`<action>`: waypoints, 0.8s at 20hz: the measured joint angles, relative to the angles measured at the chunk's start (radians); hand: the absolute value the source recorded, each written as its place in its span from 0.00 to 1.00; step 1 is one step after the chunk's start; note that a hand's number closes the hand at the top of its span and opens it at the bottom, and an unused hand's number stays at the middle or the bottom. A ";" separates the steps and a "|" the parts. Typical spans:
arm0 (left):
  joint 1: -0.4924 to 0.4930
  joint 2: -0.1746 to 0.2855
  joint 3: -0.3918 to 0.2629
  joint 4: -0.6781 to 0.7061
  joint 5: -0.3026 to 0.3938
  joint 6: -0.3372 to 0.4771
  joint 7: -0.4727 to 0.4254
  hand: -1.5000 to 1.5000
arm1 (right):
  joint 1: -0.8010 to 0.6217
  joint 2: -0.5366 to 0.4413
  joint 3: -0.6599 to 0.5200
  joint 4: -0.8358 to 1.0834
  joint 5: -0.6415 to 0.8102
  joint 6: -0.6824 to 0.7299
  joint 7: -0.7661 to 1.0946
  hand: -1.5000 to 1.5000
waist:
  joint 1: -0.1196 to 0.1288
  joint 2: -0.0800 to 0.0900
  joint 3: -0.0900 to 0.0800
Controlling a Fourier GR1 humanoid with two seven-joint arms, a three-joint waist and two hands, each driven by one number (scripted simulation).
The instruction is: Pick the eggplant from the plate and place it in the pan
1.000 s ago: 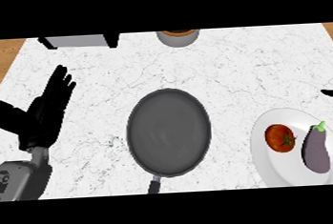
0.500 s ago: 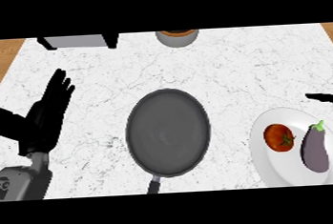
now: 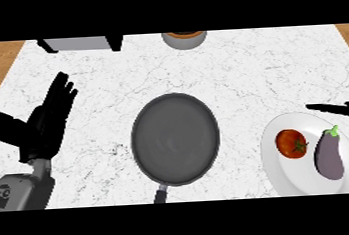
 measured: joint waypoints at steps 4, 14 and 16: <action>-0.011 -0.006 0.008 0.003 -0.005 -0.001 0.009 0.50 | -0.004 0.030 0.018 0.024 0.012 -0.014 -0.014 0.00 | -0.005 -0.001 0.000; -0.004 -0.007 0.024 -0.011 -0.019 -0.019 0.022 0.50 | 0.003 0.082 0.025 0.096 0.012 -0.039 -0.027 0.00 | -0.015 -0.007 -0.010; 0.004 -0.009 0.025 -0.024 -0.018 -0.020 0.026 0.50 | 0.009 0.090 0.035 0.096 0.015 -0.040 -0.023 1.00 | -0.015 -0.010 -0.016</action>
